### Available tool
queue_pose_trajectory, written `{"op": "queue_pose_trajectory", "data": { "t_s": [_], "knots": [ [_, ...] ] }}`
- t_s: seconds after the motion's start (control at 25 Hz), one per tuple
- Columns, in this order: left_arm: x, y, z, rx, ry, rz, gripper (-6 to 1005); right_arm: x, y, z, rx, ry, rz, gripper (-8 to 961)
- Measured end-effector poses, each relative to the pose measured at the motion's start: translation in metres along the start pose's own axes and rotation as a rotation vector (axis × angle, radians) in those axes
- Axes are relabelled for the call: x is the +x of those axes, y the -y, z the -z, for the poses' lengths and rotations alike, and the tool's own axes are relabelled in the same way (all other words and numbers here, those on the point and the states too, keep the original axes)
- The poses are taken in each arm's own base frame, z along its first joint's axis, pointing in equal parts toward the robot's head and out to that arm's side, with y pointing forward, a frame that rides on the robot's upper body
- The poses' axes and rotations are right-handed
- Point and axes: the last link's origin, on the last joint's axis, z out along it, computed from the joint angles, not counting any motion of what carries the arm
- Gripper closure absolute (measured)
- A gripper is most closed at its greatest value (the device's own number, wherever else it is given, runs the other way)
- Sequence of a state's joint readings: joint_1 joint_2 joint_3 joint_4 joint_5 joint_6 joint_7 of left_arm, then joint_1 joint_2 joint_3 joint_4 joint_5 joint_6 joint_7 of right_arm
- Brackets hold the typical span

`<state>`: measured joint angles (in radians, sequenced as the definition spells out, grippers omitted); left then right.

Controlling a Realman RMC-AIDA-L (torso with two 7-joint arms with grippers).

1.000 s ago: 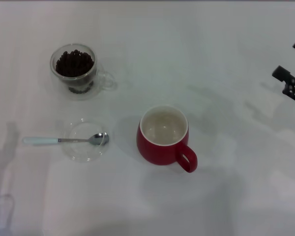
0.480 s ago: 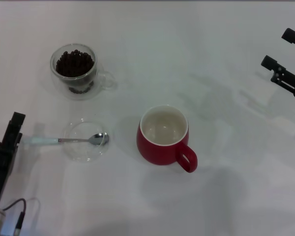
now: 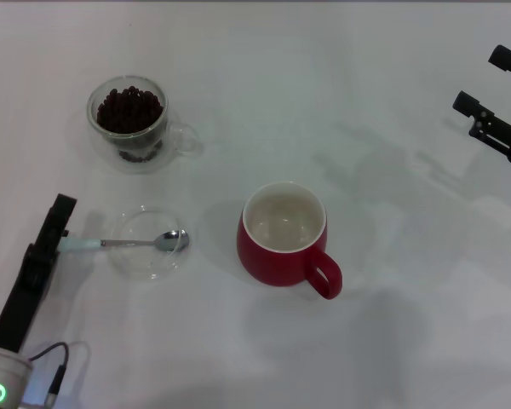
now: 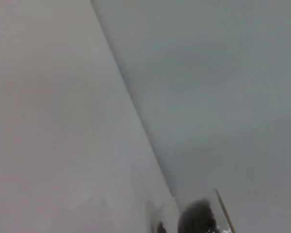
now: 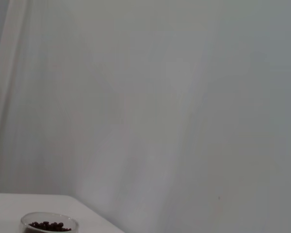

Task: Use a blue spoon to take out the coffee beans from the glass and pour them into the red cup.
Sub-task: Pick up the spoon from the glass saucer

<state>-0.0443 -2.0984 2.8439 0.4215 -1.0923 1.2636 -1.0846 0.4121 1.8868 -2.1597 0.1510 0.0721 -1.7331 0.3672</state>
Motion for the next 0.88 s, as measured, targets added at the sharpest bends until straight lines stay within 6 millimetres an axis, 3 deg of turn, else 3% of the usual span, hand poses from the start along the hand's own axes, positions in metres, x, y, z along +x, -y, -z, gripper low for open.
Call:
{"op": "queue_pose_trajectory", "data": {
  "t_s": [0.48, 0.88],
  "knots": [
    [-0.012, -0.007, -0.005, -0.021, 0.055, -0.024, 164, 0.003, 0.0, 0.003, 0.01, -0.016, 0.011, 247],
    [-0.017, -0.01, 0.004, -0.029, 0.049, -0.046, 203, 0.005, -0.002, 0.007, 0.018, -0.025, 0.009, 247]
  ]
}}
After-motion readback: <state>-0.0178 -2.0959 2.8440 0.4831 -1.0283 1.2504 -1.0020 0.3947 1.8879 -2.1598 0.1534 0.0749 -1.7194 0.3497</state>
